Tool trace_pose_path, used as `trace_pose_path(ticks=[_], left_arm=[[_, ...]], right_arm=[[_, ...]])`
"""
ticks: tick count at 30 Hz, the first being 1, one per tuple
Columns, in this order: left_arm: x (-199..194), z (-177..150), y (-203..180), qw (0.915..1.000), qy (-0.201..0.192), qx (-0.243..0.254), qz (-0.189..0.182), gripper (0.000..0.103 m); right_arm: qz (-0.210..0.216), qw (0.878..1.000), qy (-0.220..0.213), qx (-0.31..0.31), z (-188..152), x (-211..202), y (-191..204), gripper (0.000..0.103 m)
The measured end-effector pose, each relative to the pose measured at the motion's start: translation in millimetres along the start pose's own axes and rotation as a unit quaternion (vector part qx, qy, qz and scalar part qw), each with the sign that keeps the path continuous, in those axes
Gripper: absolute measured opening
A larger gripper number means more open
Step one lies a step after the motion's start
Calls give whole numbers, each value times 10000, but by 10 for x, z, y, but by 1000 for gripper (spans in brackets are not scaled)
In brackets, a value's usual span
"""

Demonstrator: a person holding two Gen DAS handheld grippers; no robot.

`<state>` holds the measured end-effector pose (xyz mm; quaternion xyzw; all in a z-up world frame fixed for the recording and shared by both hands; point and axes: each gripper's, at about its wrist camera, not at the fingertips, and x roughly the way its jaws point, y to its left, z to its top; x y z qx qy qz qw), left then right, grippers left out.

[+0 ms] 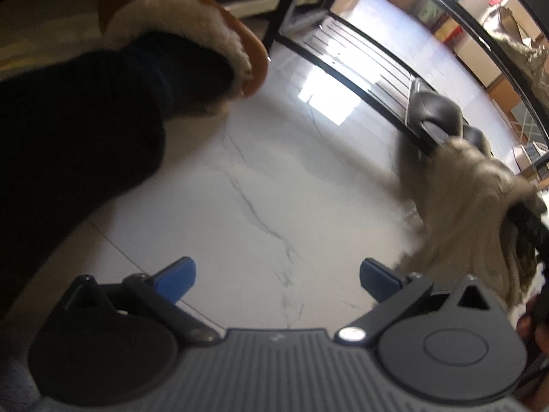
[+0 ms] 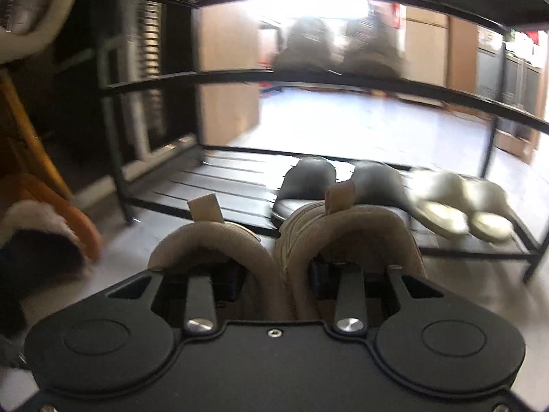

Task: Organize scattered shoes
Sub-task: 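Push the sneaker pair by the heels toward the rack with the right gripper, then push the sneaker pair onto the lower rack shelf beside the black slides with the right gripper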

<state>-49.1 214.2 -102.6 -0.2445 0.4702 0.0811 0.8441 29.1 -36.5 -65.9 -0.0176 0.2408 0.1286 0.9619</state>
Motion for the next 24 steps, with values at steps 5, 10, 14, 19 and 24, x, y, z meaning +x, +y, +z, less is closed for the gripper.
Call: trace_pose_path(ticks=[5,10,14,19,24], left_arm=[[-39,61,65,9999,-32,-69,-65,102],[-41,126,138,9996,-57,-259,-74,102],[-78,195,200,9990,-239,-374,-48,102],[-43,261,305,9979,-288,-581,25,102],[9,276,361,9973,-222,-688,89,102]], right_arm=[[215,9997,64,-121,351,525,298,36],[158,9998,-3,-130,843,1236,542,35],[-22,9996,-218,-201,1142,1660,662,35],[-347,9969,-566,-415,1265,2152,777,36],[-399,9944,-596,-772,1214,2575,865,40]])
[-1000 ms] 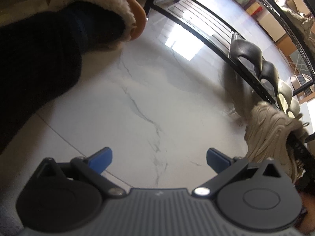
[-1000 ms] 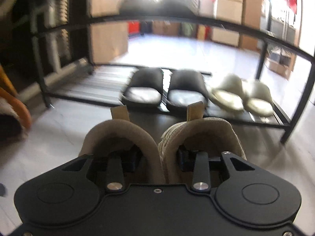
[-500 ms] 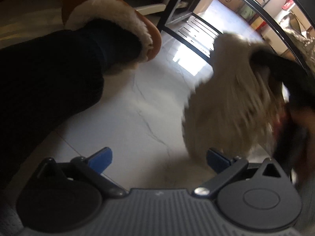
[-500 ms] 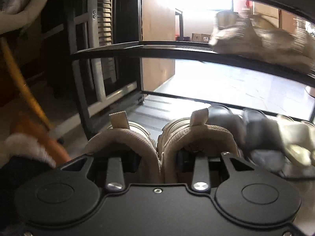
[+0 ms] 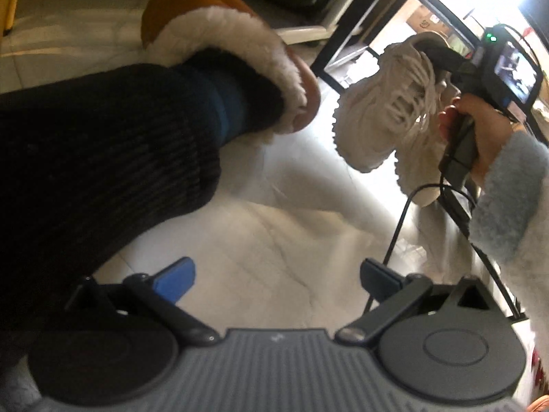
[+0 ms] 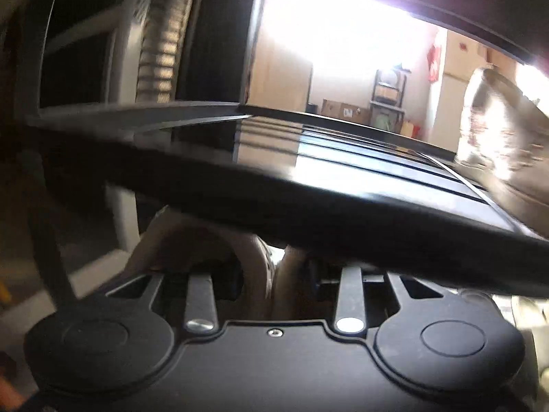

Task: Organize scattered shoes
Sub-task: 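Push the sneaker pair onto the lower rack shelf beside the black slides with the right gripper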

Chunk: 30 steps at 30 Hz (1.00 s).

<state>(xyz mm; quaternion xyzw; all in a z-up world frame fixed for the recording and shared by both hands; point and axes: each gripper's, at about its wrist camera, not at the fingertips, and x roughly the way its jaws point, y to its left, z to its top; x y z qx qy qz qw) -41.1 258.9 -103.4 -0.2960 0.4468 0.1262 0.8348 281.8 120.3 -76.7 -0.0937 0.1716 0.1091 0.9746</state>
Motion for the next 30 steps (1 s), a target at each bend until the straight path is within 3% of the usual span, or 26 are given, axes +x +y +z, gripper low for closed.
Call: trace_pose_path(ticks=[2,5,7,8,9,12,20,23,26,30], left_arm=[[0,10,23,10000,-15,-55,27,102],[-8,14,31,9999,-42,-133,32,102],[-27,20,42,9997,-88,-216,-41,102],[-38,23,48,9996,-113,-259,-78,102],[-56,19,45,9995,-129,-270,-101,102],[-91,12,31,9994,-182,-266,-154,102],[-199,-45,2,9993,-311,-101,-203,102],[-226,-68,9,9992,-338,-67,-215,102],[-223,-64,8,9992,-343,-23,-209,102],[-202,-44,-8,9991,-355,25,-223,102]], right_arm=[[-13,9999,77,67,-13,128,21,42],[-137,9997,108,193,-26,217,16,55],[-151,9998,41,156,-35,224,-4,77],[-231,9996,-10,140,-32,208,-15,100],[-485,9987,-124,86,-26,156,-36,103],[-377,9990,-220,23,-49,-17,-104,103],[461,9976,-520,45,-237,-862,-125,103],[797,9960,-299,281,-395,-1104,-55,103],[981,9939,328,386,-671,-1134,122,103],[830,9944,628,202,-788,-965,475,102]])
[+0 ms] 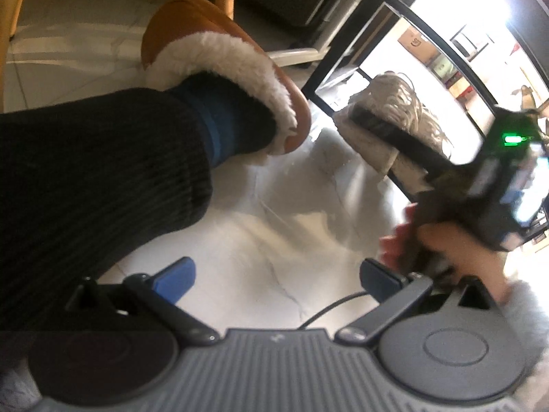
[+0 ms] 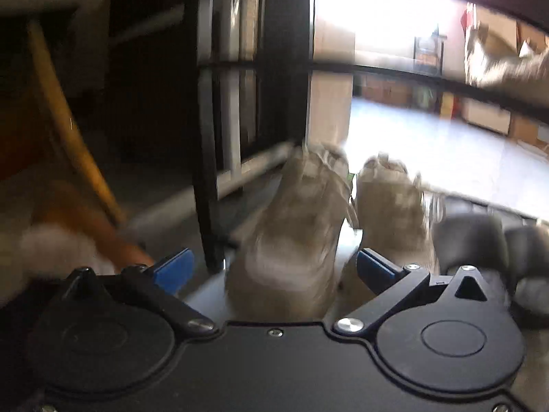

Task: Organize scattered shoes
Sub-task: 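Push the sneaker pair onto the lower rack shelf beside the black slides with the right gripper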

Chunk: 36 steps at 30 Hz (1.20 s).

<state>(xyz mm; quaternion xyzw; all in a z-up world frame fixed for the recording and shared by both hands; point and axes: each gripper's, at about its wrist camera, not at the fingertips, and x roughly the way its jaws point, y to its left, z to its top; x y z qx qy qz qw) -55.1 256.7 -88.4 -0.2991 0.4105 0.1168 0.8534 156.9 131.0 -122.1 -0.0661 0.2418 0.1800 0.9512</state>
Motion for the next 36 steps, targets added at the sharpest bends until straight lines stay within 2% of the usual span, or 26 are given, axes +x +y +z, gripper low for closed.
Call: trace_pose_path(ticks=[1,5,14,25,26,27,28,30,33,36], left_arm=[[8,3,0,10000,4,-1,6,102],[27,11,5,10000,27,-3,32,102],[30,7,4,10000,54,40,71,102],[85,12,20,9998,111,40,152,102],[86,14,25,9998,117,37,158,102],[83,10,28,9998,118,35,159,102],[81,9,30,9998,123,31,162,102],[79,8,32,9997,147,41,167,102],[84,3,17,9995,219,86,214,102],[65,-7,-1,9994,228,113,229,102]], right_arm=[[-77,10000,47,-1,6,93,26,101],[-317,9980,475,268,17,393,30,85],[-296,9978,391,454,55,485,-57,82],[-663,9958,332,542,318,993,-157,80],[-670,9959,378,478,314,989,-140,82],[-591,9965,399,443,302,951,-121,92],[-399,9975,389,426,282,868,-98,95],[-215,9996,71,152,207,628,-11,96],[-470,9960,-420,-634,93,248,103,97],[-975,9907,-585,-744,75,50,-20,99]])
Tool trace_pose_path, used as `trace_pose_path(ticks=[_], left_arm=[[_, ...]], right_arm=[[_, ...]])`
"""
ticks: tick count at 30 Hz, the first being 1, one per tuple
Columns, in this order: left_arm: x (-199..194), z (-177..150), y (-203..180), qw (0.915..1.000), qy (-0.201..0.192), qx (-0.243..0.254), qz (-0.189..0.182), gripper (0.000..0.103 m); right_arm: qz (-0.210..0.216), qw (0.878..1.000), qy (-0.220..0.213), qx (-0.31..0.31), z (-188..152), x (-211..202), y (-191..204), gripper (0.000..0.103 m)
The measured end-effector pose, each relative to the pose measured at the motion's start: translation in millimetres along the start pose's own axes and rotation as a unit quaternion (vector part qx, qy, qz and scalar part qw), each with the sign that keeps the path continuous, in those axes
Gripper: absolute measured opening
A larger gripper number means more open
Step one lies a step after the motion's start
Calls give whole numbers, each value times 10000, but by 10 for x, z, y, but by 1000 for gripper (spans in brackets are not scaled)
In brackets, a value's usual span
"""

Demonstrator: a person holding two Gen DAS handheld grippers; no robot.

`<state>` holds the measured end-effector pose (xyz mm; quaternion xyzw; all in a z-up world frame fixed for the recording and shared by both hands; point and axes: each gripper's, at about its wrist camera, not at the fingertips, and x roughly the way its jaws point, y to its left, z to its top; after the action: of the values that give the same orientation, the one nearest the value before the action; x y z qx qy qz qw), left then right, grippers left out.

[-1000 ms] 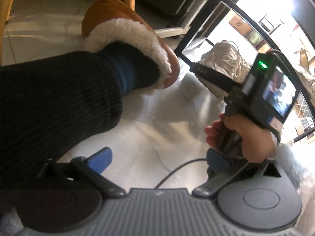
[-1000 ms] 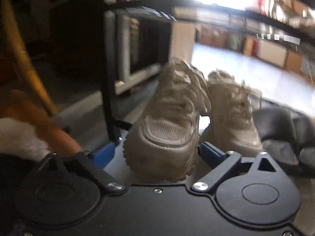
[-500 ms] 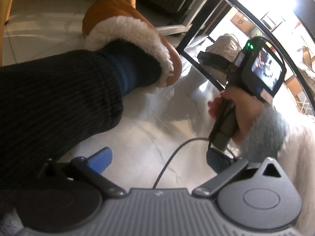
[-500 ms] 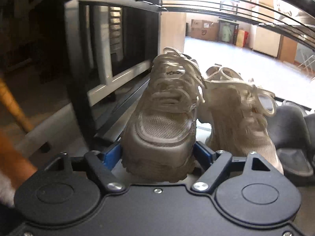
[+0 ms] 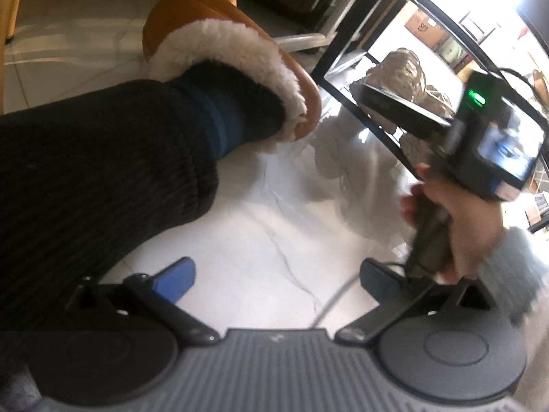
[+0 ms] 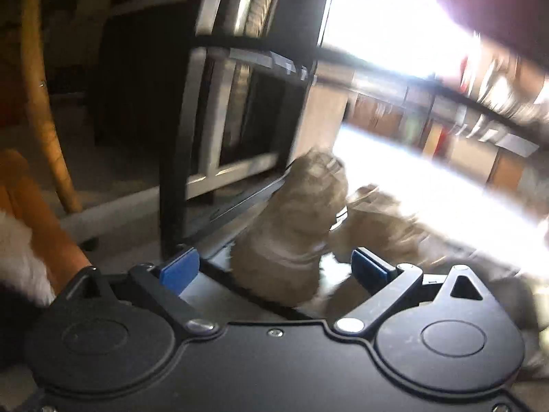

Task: Organize scattered shoes
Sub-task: 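Push the sneaker pair onto the lower rack shelf beside the black slides with the right gripper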

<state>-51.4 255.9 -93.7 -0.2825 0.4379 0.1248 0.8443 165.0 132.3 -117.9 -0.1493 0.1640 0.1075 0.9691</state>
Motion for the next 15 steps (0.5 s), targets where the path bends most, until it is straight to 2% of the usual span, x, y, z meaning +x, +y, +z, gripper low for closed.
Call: trace_pose_path(ticks=[5,7,9,10,15], left_arm=[[-3,-13,-1,10000,8,-1,15,102],[3,-12,-8,10000,15,13,15,102],[11,-6,-8,10000,17,6,27,102],[13,-4,-7,10000,18,1,29,102],[29,-11,2,10000,49,-24,49,102]], right_arm=[[-554,9964,605,227,-82,109,-324,99],[-625,9941,837,296,-133,207,-386,94],[-527,9905,1163,508,-190,346,-455,75],[-387,9890,1232,723,-209,391,-491,76],[-415,9879,1001,1110,-220,459,-479,71]])
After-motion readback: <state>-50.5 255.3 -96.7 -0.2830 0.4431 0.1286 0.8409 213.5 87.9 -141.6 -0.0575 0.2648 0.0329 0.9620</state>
